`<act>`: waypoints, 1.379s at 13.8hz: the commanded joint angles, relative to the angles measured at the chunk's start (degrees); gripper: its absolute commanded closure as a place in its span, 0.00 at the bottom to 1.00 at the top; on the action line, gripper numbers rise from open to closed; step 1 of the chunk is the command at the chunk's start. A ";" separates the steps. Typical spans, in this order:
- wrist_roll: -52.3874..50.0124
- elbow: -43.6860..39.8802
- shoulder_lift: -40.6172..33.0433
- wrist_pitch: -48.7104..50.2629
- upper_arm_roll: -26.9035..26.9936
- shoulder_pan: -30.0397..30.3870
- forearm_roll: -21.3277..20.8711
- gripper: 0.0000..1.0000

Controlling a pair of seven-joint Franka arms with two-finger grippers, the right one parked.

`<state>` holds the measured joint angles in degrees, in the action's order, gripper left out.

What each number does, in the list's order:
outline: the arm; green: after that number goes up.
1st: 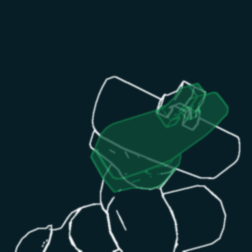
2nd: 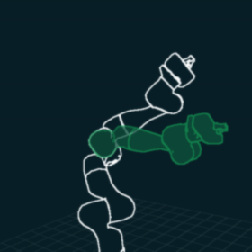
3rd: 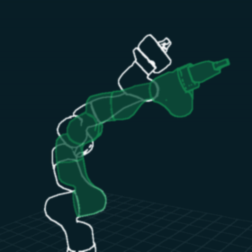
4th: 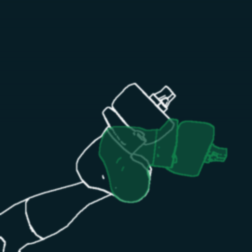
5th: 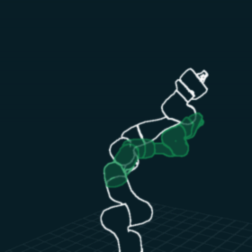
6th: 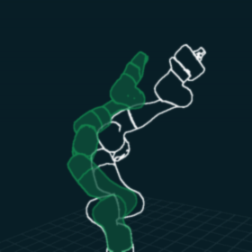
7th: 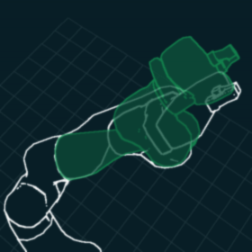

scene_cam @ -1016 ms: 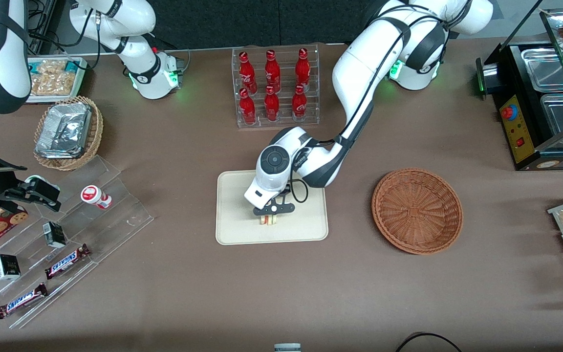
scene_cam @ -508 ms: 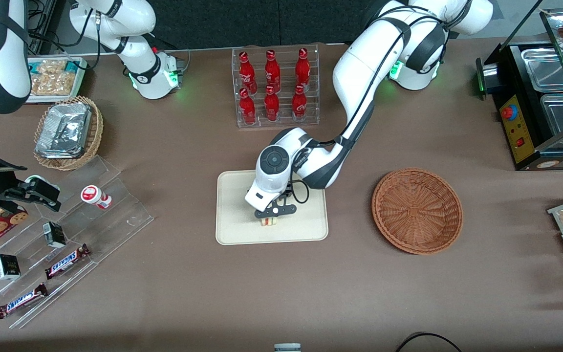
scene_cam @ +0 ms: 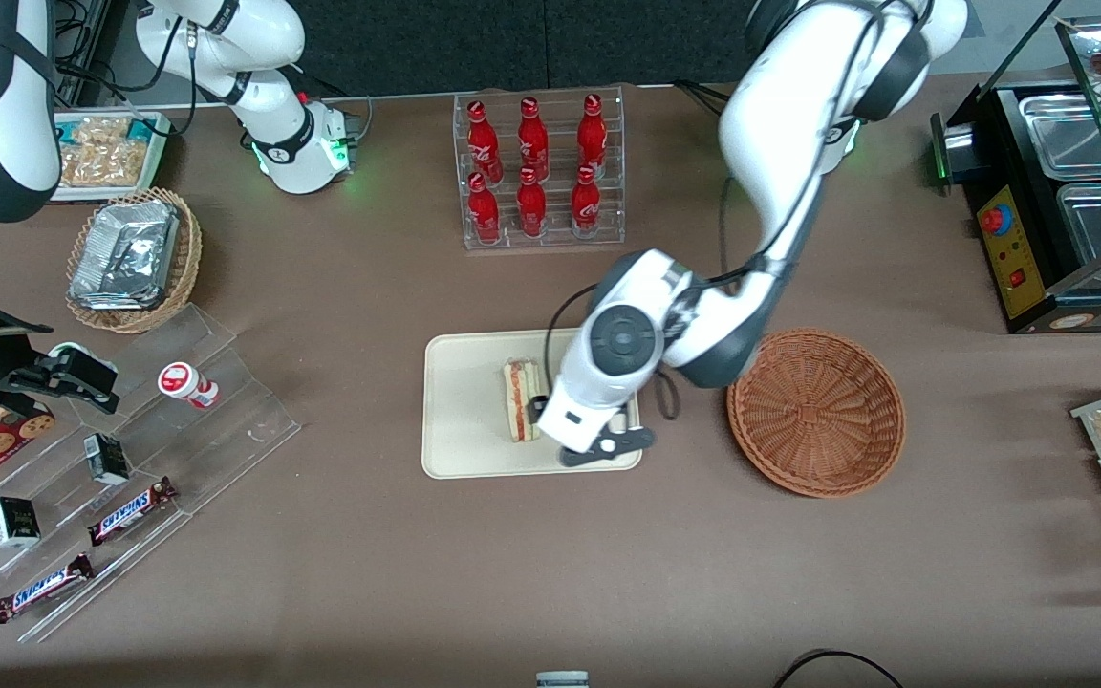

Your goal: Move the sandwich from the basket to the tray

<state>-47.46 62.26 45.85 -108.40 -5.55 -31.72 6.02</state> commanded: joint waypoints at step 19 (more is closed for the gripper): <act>45.87 48.58 -48.74 8.19 0.37 31.10 -1.63 0.00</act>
<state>-3.68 110.20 0.60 -102.55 -4.71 -2.12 5.10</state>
